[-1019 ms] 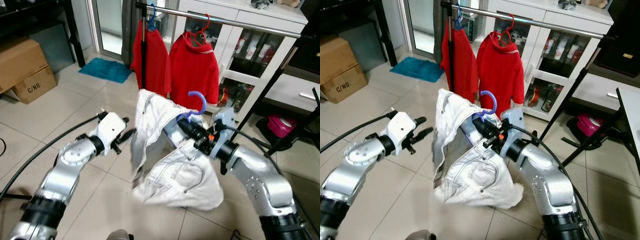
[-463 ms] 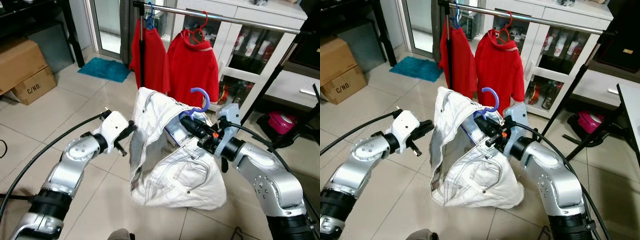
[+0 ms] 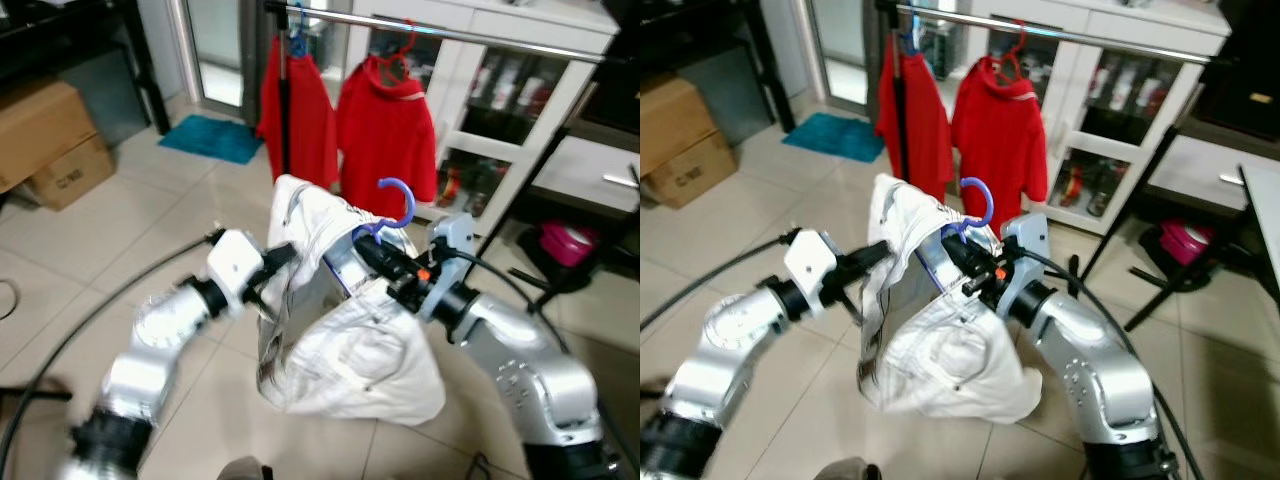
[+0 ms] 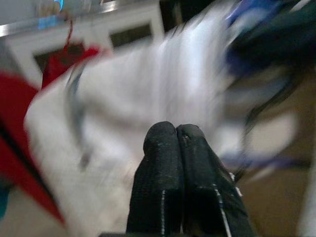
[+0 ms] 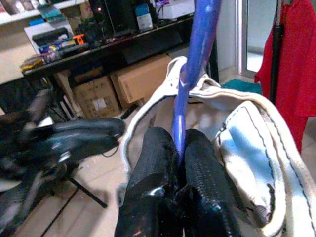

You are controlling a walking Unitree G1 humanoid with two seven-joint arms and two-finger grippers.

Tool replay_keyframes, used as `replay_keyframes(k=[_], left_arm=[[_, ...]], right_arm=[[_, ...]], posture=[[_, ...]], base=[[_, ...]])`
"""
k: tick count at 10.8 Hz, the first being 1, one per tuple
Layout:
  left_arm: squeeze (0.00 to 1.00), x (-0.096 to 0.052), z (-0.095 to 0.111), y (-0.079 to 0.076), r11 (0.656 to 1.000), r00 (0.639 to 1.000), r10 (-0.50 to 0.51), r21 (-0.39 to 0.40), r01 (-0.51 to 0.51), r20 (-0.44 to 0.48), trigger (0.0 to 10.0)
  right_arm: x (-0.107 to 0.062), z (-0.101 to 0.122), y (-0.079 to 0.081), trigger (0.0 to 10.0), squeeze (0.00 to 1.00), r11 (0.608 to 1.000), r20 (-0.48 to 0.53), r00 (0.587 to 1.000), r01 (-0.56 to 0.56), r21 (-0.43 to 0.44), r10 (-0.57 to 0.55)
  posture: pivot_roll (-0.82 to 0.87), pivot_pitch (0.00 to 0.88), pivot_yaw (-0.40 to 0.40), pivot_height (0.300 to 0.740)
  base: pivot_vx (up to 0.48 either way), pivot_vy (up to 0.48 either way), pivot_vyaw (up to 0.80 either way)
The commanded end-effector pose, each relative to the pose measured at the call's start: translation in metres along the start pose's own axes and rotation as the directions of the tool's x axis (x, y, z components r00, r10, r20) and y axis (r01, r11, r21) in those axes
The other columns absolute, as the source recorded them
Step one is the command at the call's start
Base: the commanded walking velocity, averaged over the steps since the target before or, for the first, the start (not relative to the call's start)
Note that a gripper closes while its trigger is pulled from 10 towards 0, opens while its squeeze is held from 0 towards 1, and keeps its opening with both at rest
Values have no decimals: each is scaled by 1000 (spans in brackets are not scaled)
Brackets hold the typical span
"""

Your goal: Hang hanger

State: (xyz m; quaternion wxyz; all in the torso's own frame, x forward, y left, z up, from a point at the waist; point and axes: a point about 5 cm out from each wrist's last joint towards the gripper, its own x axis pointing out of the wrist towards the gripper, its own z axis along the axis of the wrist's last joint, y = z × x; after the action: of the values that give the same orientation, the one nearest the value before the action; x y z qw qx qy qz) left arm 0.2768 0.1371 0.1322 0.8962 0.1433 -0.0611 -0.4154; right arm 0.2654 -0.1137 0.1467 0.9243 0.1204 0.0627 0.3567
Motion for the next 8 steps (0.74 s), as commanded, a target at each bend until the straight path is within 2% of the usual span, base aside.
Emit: replay_keyframes(k=[1, 2, 3, 4, 7, 8], left_arm=[[1000, 2, 4, -7, 999, 999, -42, 32, 41, 19, 10000], [1000, 7, 0, -13, 995, 999, -34, 92, 34, 3, 10000], [1000, 12, -1, -8, 969, 999, 42, 244, -36, -21, 10000], [1000, 14, 0, -4, 944, 995, 100, 319, -90, -16, 10000], [1000, 15, -7, -1, 940, 988, 150, 315, -129, -44, 10000], [1000, 17, -12, -3, 933, 990, 131, 345, -103, -57, 10000]], right_arm=[[-2, 14, -1, 0, 0, 999, 82, 997, 12, -30, -9], [0, 12, -1, 0, 0, 1000, 85, 996, 12, -18, -11], [4, 13, -1, 0, 0, 1000, 91, 996, -6, -9, 7], [6, 15, -2, 0, 0, 1000, 95, 995, -15, -8, 15], [9, 19, -1, 0, 0, 999, 91, 995, -38, -35, 41], [10, 20, 0, 0, 0, 998, 94, 995, -42, -40, 46]], posture=[[13, 0, -4, 740], [12, 0, -12, 740], [11, 0, -15, 740], [7, 0, -24, 740], [-4, 0, -25, 740], [-5, 0, -27, 740]], base=[[0, 0, 0], [0, 0, 0], [0, 0, 0], [0, 0, 0], [0, 0, 0], [0, 0, 0]])
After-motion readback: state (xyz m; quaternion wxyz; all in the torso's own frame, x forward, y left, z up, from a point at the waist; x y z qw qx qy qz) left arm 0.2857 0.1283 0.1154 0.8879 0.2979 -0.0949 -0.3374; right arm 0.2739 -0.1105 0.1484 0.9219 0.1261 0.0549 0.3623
